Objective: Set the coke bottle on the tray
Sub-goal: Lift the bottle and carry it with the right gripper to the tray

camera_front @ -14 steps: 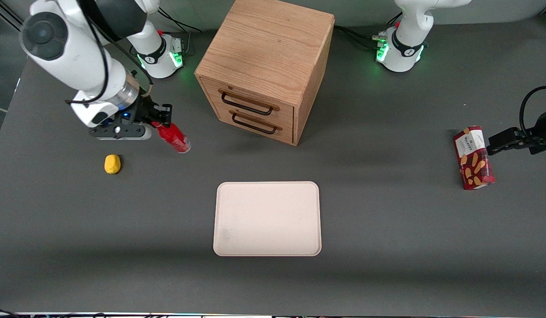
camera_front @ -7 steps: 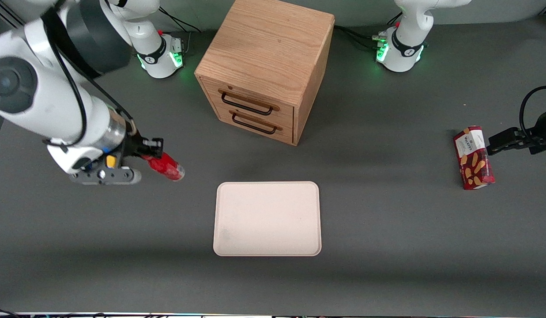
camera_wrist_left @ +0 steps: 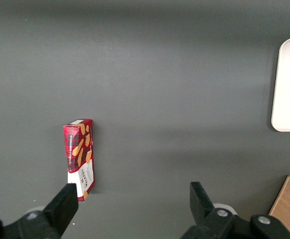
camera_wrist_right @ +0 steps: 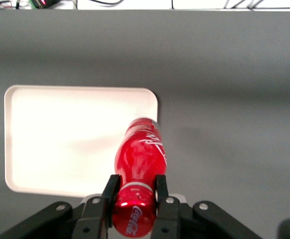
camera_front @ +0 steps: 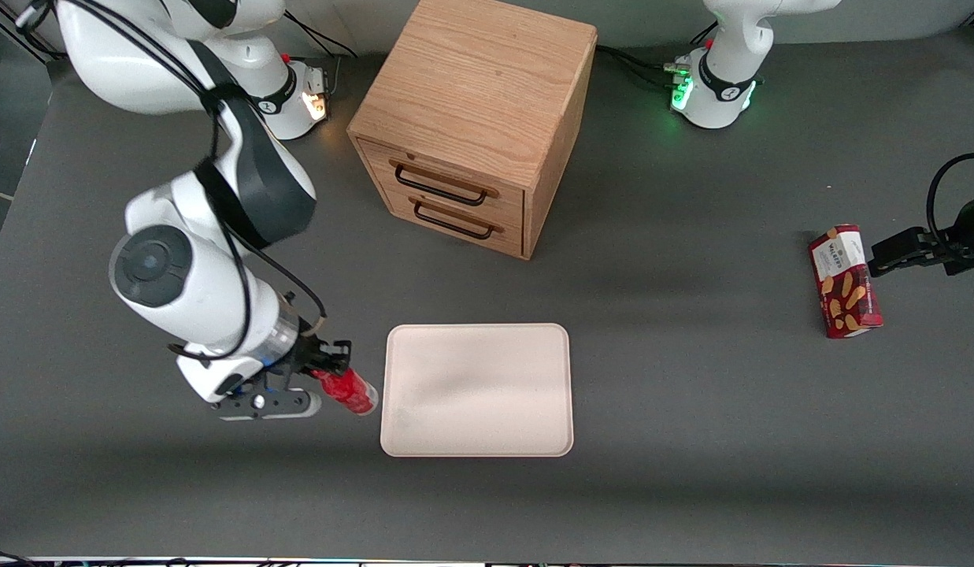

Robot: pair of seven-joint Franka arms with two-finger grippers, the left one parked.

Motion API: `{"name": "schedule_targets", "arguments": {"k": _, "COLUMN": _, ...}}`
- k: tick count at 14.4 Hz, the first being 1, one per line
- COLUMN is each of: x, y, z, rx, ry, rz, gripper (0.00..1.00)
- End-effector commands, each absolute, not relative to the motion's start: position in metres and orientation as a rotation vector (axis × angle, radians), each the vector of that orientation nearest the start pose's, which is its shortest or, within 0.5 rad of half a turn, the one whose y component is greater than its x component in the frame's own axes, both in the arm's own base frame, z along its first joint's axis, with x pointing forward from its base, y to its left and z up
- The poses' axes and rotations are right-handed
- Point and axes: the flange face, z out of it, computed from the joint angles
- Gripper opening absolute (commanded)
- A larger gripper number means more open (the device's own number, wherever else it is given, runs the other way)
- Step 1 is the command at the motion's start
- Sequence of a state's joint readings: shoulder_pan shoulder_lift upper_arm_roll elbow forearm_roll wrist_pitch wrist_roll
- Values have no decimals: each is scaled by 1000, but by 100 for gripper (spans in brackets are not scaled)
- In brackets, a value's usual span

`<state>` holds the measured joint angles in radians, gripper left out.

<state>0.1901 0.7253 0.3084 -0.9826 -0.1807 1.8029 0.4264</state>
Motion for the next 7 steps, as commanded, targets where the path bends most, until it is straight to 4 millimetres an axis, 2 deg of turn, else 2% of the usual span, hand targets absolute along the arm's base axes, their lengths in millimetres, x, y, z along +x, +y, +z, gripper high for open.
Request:
{"name": "schedule_targets", "arguments": {"k": 1, "x": 731, "y": 283, "z": 425, "rx": -3042, "ry": -56, "rz": -260, "gripper": 0}}
{"name": "schedule_targets", "arguments": {"k": 2, "x": 736, "y": 284, "z": 407, "rx": -3058, "ry": -72, "rz": -287, "gripper": 0}}
{"name": "schedule_targets", "arguments": {"k": 3, "x": 737, "y": 292, "z": 397, "rx": -3087, "ry": -114, "rz": -320, "gripper": 0}}
{"name": "schedule_targets", "arguments": {"k": 5, "x": 740, "y": 294, "z": 375, "rx": -3102, "ry": -134, "rz": -329, "gripper": 0}}
{"name": "schedule_targets", "arguments": {"k": 7, "x": 742, "y": 297, "z": 362, "rx": -3093, "ry": -138, "rz": -329, "gripper": 0}}
